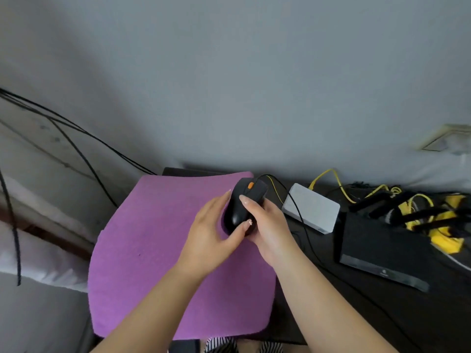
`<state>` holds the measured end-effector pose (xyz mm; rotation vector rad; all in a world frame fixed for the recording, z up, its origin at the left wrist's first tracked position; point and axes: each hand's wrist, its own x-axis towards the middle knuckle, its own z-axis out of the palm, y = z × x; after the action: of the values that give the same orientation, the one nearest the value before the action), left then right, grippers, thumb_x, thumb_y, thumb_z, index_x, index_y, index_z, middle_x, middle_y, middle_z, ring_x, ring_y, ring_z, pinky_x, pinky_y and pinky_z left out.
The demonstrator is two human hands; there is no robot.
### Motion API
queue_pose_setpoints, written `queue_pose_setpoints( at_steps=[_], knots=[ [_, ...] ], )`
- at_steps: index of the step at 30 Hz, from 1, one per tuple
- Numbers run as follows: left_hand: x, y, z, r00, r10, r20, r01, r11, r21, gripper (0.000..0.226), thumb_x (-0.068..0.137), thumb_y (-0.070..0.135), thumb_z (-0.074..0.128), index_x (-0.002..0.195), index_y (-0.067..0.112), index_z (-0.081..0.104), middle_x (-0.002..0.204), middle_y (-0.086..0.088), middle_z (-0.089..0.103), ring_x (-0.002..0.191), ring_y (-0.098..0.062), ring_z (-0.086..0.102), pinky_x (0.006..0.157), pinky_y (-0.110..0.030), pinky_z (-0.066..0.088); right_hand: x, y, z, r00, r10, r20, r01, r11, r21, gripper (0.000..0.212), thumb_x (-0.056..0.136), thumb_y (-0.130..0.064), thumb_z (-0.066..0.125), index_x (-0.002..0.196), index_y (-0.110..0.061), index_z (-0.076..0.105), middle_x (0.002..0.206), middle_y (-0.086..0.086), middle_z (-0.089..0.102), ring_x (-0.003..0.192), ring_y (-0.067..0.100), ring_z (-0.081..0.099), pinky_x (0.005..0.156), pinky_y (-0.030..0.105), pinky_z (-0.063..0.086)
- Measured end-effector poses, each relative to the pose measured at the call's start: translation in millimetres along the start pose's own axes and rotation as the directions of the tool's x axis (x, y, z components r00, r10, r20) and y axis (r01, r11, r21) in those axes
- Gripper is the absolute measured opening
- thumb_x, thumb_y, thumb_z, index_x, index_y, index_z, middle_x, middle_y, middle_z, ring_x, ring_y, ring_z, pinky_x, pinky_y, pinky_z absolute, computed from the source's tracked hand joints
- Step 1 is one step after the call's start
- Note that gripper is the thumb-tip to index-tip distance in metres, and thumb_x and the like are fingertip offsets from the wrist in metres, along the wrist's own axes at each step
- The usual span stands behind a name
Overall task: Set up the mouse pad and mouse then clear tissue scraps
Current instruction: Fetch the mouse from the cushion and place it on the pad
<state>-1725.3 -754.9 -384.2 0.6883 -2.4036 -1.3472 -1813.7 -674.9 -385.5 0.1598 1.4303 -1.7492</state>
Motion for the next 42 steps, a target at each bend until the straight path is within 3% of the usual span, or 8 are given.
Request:
queue_pose_setpoints(
  at_steps=[5, 10, 18, 23, 31, 35, 38, 42],
  knots=[
    [36.4, 19.2, -5.8, 1.000, -0.012, 0.003, 0.012, 0.996, -0.083, 0.041, 0.092, 0.012, 0.048, 0.132, 0.016, 0.048, 0.123, 0.015, 0.048, 0.118, -0.002, 0.047, 0.089, 0.010, 0.027, -22.5, -17.0, -42.2, 1.000, -0.016, -0.025, 0.016, 1.000, 0.019, 0.026, 0.085, -0.009, 0.058, 0.111, -0.014, 0.062, 0.114, 0.010, 0.065, 0.105, 0.026, 0.061, 0.086, 0.040, 0.049],
    [77.3, 66.4, 31.2, 0.906, 0.144, 0.399, -0.046, 0.968, -0.246, 0.046, 0.092, -0.008, 0.033, 0.128, 0.015, 0.051, 0.126, 0.010, 0.053, 0.117, 0.007, 0.045, 0.102, -0.002, 0.029, -57.9, -22.1, -77.9, 0.999, -0.040, 0.025, 0.040, 0.999, 0.002, 0.030, 0.081, -0.010, 0.061, 0.111, -0.016, 0.061, 0.110, 0.010, 0.065, 0.100, 0.026, 0.061, 0.079, 0.038, 0.050],
    [69.7, 114.3, 129.5, 0.567, 0.240, 0.788, 0.001, 0.956, -0.292, 0.023, 0.094, 0.014, 0.043, 0.109, 0.019, 0.061, 0.088, 0.011, 0.072, 0.085, 0.016, 0.059, 0.093, -0.008, 0.039, -123.7, -18.3, -136.6, 0.994, -0.096, -0.048, 0.098, 0.994, 0.044, 0.036, 0.068, -0.012, 0.061, 0.102, -0.024, 0.066, 0.094, 0.000, 0.071, 0.084, 0.017, 0.067, 0.073, 0.030, 0.053],
    [46.6, 128.7, 168.2, 0.557, 0.204, 0.805, 0.037, 0.962, -0.269, 0.024, 0.094, 0.023, 0.043, 0.088, 0.023, 0.067, 0.076, 0.004, 0.069, 0.092, -0.009, 0.061, 0.096, -0.026, 0.043, -159.9, -10.3, -170.2, 0.960, -0.173, -0.218, 0.210, 0.964, 0.160, 0.043, 0.069, -0.012, 0.061, 0.112, -0.019, 0.061, 0.107, 0.009, 0.066, 0.094, 0.025, 0.062, 0.079, 0.037, 0.049],
    [-4.4, 161.3, 213.5, 0.512, 0.144, 0.847, 0.101, 0.969, -0.226, 0.022, 0.088, 0.027, 0.056, 0.071, 0.025, 0.071, 0.067, 0.007, 0.068, 0.081, -0.015, 0.063, 0.095, -0.042, 0.051, -210.4, 7.8, -234.0, 0.878, -0.250, -0.409, 0.400, 0.851, 0.339, 0.040, 0.076, -0.014, 0.055, 0.116, -0.009, 0.058, 0.097, 0.013, 0.068, 0.092, 0.032, 0.063, 0.088, 0.043, 0.047],
    [-48.8, 190.0, 242.8, 0.460, 0.140, 0.877, 0.208, 0.943, -0.260, 0.018, 0.089, 0.026, 0.053, 0.081, 0.020, 0.069, 0.073, 0.002, 0.061, 0.078, -0.011, 0.058, 0.079, -0.032, 0.052, -237.0, 16.5, -265.5, 0.800, -0.198, -0.567, 0.432, 0.845, 0.315, 0.041, 0.074, -0.021, 0.067, 0.113, -0.011, 0.060, 0.107, 0.017, 0.065, 0.099, 0.033, 0.061, 0.091, 0.047, 0.047],
    [-88.3, 211.9, 270.2, 0.401, 0.161, 0.902, 0.248, 0.929, -0.276, 0.015, 0.088, 0.018, 0.056, 0.094, 0.024, 0.068, 0.072, 0.012, 0.067, 0.080, -0.006, 0.060, 0.080, -0.028, 0.053, -265.4, 20.5, -295.5, 0.680, -0.157, -0.716, 0.433, 0.875, 0.219, 0.057, 0.053, -0.036, 0.080, 0.105, -0.024, 0.062, 0.110, 0.008, 0.067, 0.097, 0.027, 0.065, 0.086, 0.044, 0.053],
    [-133.1, 241.4, 308.3, 0.358, 0.175, 0.917, 0.245, 0.930, -0.273, 0.024, 0.090, 0.006, 0.052, 0.098, 0.024, 0.066, 0.065, 0.017, 0.070, 0.067, 0.006, 0.064, 0.072, -0.014, 0.053, -306.2, 27.7, -336.7, 0.527, -0.207, -0.824, 0.479, 0.874, 0.087, 0.050, 0.056, -0.030, 0.084, 0.098, -0.032, 0.057, 0.107, 0.002, 0.065, 0.094, 0.018, 0.065, 0.081, 0.034, 0.054]
  ],
)
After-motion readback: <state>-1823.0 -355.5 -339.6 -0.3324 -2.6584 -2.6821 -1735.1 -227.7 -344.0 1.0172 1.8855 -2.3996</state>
